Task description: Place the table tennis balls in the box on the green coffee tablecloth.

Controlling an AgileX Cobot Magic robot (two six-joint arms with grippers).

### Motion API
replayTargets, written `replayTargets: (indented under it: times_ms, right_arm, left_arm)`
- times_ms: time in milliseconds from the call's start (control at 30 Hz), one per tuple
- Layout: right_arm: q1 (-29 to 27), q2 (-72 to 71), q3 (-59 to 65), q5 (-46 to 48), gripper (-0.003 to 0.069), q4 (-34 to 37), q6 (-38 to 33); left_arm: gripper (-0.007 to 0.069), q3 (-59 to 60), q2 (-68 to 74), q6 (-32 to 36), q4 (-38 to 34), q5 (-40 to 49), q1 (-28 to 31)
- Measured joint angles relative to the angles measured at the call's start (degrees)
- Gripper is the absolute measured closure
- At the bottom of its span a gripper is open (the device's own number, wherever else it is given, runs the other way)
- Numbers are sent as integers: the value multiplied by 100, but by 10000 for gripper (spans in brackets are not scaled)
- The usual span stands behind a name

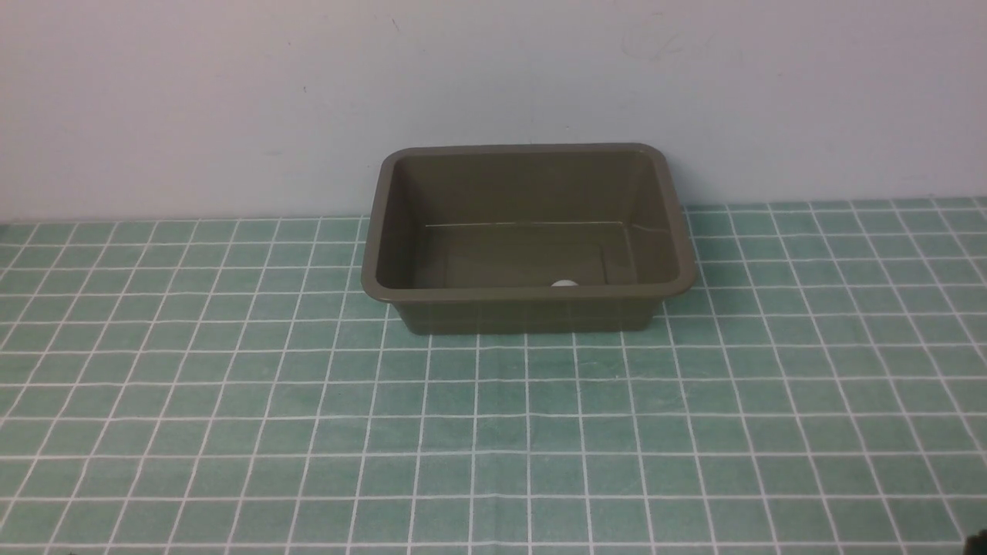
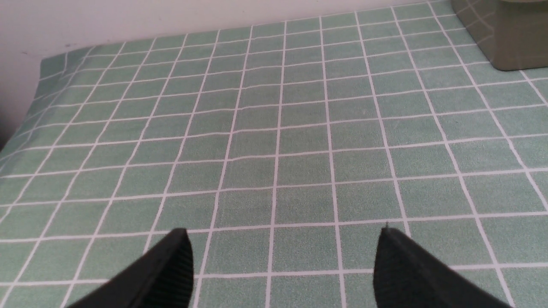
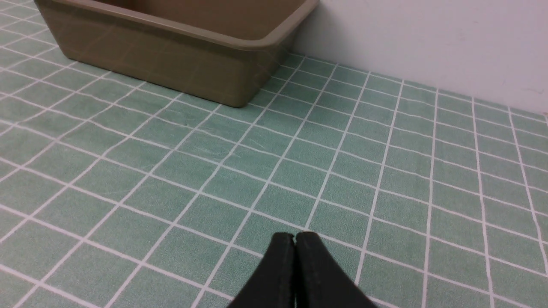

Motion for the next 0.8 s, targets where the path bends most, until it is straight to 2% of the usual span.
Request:
replayTargets:
  times_ms: [100,167,300,433,800]
  right_arm:
    - [-23,0,0,0,675,-6,0]
    - [-225,0,0,-7,675,-6,0]
    - [-1163,0,0,-7,675,-1,0]
    - [-1621,-26,4,-15,675,-1,0]
    - [-1773,-97,7,-28,675,-5,0]
  left_arm:
    - [114,0,0,0,0,0,0]
    - [114,0,0,0,0,0,0]
    - [114,0,0,0,0,0,0]
    - [114,0,0,0,0,0,0]
    - [114,0,0,0,0,0,0]
